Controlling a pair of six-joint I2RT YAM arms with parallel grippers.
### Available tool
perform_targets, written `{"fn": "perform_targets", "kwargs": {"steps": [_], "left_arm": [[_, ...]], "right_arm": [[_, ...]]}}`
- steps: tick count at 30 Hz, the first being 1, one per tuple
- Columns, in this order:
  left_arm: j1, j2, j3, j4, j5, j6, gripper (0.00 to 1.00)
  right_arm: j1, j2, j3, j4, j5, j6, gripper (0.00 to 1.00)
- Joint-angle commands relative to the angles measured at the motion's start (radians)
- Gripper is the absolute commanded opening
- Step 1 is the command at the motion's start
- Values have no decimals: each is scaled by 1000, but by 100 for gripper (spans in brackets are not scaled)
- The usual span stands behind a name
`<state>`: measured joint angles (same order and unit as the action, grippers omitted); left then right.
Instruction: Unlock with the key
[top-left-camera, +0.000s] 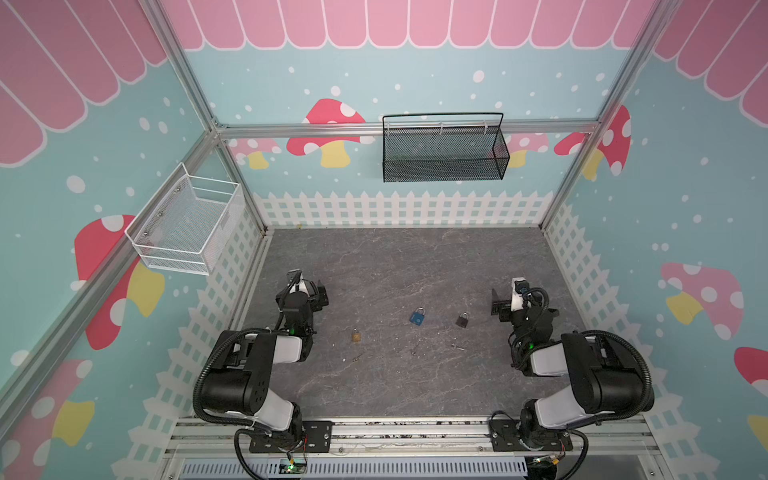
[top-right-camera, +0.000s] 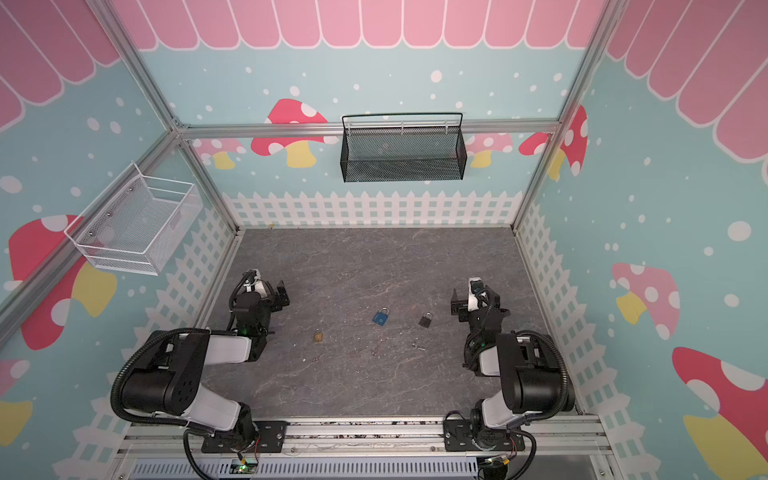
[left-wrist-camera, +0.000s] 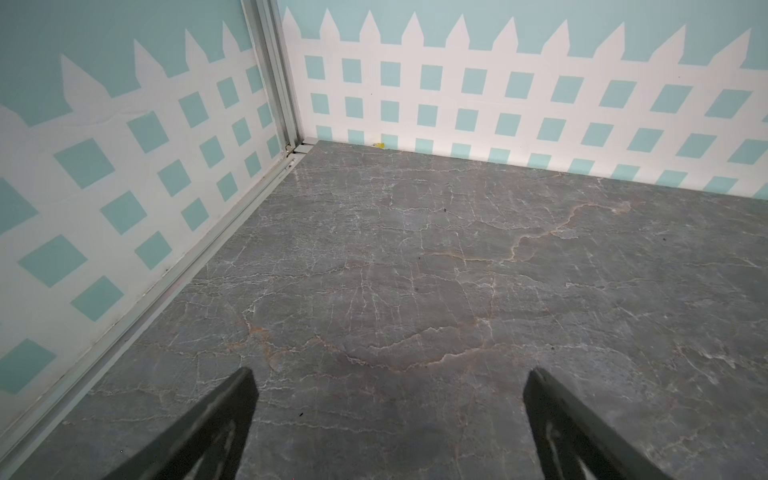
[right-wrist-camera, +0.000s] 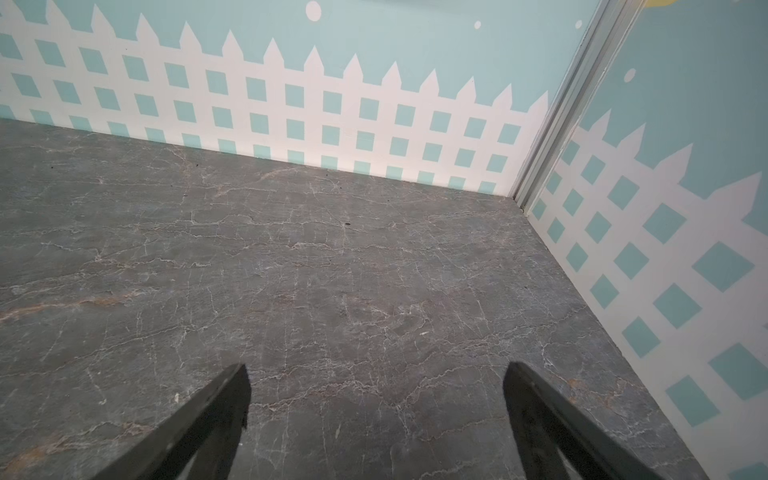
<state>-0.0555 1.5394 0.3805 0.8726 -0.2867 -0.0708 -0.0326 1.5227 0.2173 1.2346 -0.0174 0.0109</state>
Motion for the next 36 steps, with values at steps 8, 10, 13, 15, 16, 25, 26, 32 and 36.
{"fn": "perform_targets", "kwargs": {"steps": [8, 10, 13, 15, 16, 25, 26, 32, 36], "left_arm": [[-4, 1, 15, 11, 12, 19, 100], [-4, 2, 15, 11, 12, 19, 100], [-4, 2, 15, 9, 12, 19, 100], [-4, 2, 15, 10, 12, 18, 100], [-4, 2, 15, 10, 12, 19, 100], [-5, 1, 14, 13, 12, 19, 100], [-4, 1, 14, 12, 12, 19, 100], [-4, 0, 12, 14, 13, 18, 100], [-4, -2, 9, 20, 11, 19, 100]], "right_arm": [[3, -1, 12, 17, -8, -20, 98], [3, 0, 12, 17, -8, -20, 98], [3, 1, 13, 17, -7, -19, 98], [3, 1, 13, 17, -7, -20, 98], [3, 2, 13, 17, -7, -20, 98], [3, -2, 10, 21, -7, -19, 98], [3, -3, 9, 21, -8, -19, 98], [3, -6, 5, 28, -7, -20, 98], [3, -7, 3, 30, -8, -19, 98]]}}
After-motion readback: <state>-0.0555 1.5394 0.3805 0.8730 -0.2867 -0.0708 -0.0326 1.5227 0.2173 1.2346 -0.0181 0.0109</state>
